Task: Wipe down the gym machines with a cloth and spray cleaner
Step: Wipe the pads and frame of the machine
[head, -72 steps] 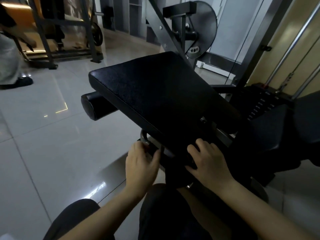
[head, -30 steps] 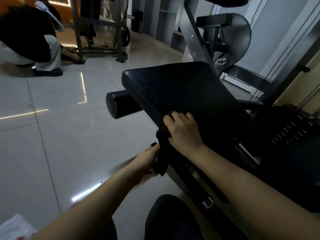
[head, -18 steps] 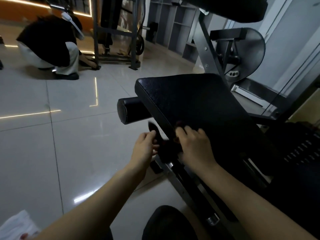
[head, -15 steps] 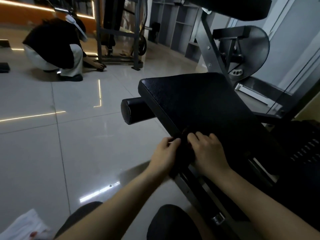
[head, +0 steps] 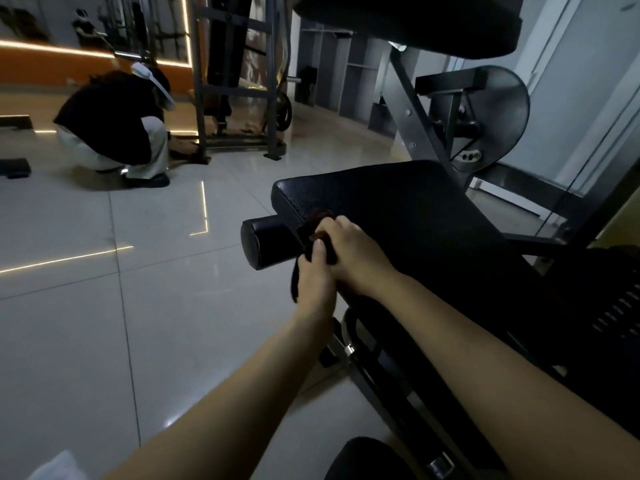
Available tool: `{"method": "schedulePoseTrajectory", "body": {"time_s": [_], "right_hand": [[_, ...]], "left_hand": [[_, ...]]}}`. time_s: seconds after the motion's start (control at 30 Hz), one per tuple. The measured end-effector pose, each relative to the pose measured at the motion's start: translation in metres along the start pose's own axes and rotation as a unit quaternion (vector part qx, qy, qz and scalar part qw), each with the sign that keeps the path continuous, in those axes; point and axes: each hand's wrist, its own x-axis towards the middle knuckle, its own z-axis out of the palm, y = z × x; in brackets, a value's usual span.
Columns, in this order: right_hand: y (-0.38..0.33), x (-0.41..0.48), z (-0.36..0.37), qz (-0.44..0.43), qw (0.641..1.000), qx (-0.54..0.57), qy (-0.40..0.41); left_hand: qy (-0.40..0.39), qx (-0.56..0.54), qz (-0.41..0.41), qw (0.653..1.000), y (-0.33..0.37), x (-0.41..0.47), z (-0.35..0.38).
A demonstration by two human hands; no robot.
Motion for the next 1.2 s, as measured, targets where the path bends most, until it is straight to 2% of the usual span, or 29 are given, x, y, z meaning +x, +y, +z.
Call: {"method": "schedulePoseTrajectory", "body": {"time_s": [0.07,0.13,0.2,0.3,0.5,0.67,0.83,1.0,1.13,1.2], "right_hand": [[0.018,-0.024,-0.021,-0.03,0.991,0.124,-0.046],[0.042,-0.038,-0.03,-0.012,0.986,0.163,-0.01],[0.066,-0.031,-0.027,0.051,0.992,0.098,0.06],[0.085,-0.023,-0.009,0.127,0.99,-0.013,0.062],[0.099,-0.013,0.011,0.123,0.983,-0.03,0.135],[0.098,-0.012,0.013,0.124,0.982,-0.028,0.137],[0.094,-0.015,0.01,0.126,0.984,-0.015,0.129],[0.122,-0.013,-0.02,0.083,0.991,0.103,0.037],[0.172,-0.011,-0.053,0.136,0.989,0.062,0.006],[0.183,-0.016,-0.044,0.159,0.987,0.035,0.005]], "left_hand": [[0.018,0.026,0.013,0.999,-0.009,-0.005,0.008],[0.039,0.061,0.003,0.997,0.001,-0.013,0.02],[0.08,0.102,-0.009,0.992,0.014,-0.002,0.033],[0.132,0.141,0.024,0.981,0.026,0.024,0.044],[0.196,0.241,0.114,0.944,0.057,0.096,0.04],[0.18,0.311,0.183,0.915,0.082,0.133,0.025],[0.111,0.286,0.195,0.932,0.105,0.137,0.011],[0.078,0.399,0.248,0.879,0.047,0.085,0.012],[0.1,0.405,0.219,0.882,0.082,0.124,0.007],[0.096,0.451,0.19,0.867,0.11,0.148,0.01]]}}
